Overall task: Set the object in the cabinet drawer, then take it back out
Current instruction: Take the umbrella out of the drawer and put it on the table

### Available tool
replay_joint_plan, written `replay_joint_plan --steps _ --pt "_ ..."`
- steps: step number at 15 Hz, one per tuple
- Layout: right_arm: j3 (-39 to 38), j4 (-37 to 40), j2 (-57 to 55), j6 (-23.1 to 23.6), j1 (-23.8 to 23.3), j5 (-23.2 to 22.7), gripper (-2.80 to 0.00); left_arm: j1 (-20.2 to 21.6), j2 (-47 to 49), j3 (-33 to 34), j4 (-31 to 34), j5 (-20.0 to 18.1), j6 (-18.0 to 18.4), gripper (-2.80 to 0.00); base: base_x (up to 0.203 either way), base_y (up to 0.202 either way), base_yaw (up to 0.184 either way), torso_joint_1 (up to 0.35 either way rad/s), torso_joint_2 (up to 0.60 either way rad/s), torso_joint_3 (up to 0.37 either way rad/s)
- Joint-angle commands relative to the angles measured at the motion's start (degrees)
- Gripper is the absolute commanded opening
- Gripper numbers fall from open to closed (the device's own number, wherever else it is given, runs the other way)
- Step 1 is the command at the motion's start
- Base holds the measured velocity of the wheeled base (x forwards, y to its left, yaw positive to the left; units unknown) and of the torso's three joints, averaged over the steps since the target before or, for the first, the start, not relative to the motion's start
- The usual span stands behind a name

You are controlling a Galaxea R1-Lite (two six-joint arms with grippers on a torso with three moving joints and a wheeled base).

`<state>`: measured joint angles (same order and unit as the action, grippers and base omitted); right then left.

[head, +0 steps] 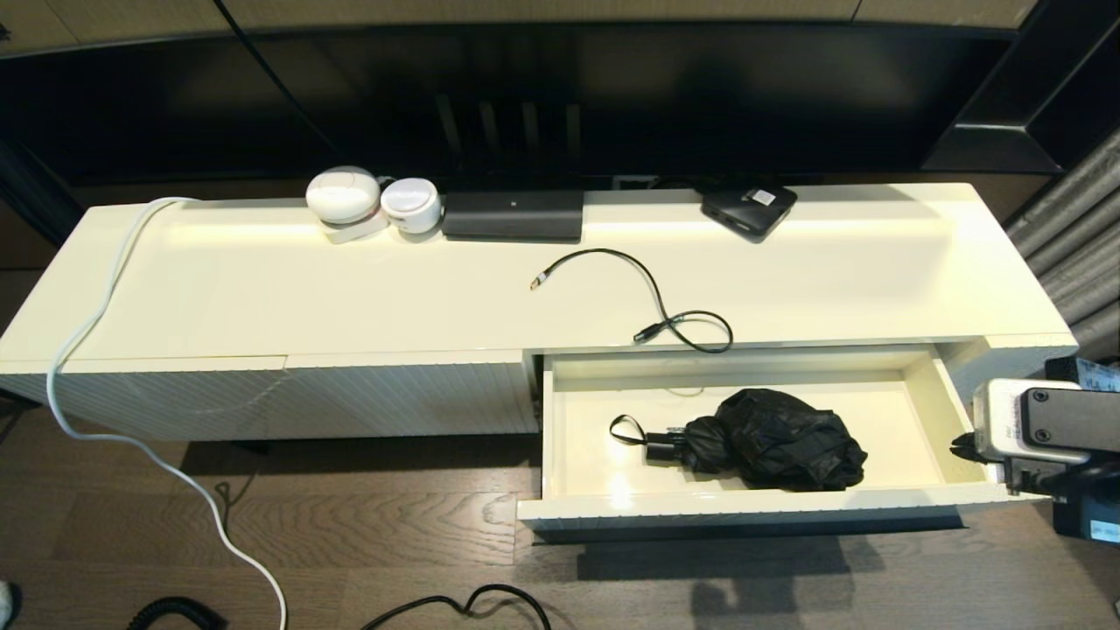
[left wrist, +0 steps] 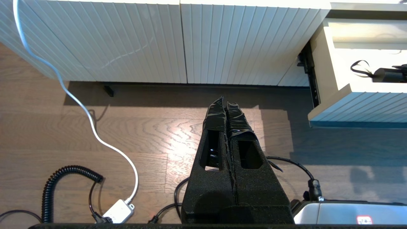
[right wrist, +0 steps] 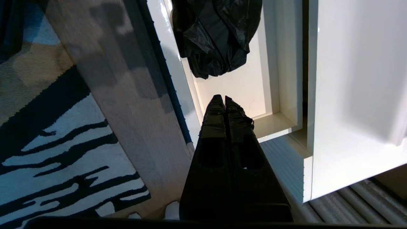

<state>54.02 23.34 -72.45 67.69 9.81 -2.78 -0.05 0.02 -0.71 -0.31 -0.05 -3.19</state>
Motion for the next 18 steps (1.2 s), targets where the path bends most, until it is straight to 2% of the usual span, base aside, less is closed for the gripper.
replay_joint_plan --steps 1,4,8,15,18 --pt "-0.53 0.08 -2.19 0.66 0.19 -0.07 -2.80 -0.02 0.06 0.00 -0.05 0.04 -0.06 -2.80 0.000 0.000 0.000 0.000 0.00 0.000" --pt "-0.53 0.05 -6.67 0.99 2.42 -0.20 -2.80 0.05 0.06 0.00 -0.05 0.05 -0.06 -2.80 0.000 0.000 0.000 0.000 0.00 0.000" --pt "2.14 0.30 -11.57 1.49 2.58 -1.27 -2.80 0.05 0.06 0.00 -0.05 -0.04 -0.06 -2.80 0.000 0.000 0.000 0.000 0.00 0.000" --pt "6.31 0.63 -22.50 1.72 1.32 -3.46 -2.80 0.05 0.06 0.00 -0.05 0.05 -0.06 -2.80 0.000 0.000 0.000 0.000 0.00 0.000" --pt "9.17 0.59 -26.20 3.32 0.17 -3.64 -2.80 0.01 0.06 0.00 -0.05 0.04 -0.06 -2.80 0.000 0.000 0.000 0.000 0.00 0.000"
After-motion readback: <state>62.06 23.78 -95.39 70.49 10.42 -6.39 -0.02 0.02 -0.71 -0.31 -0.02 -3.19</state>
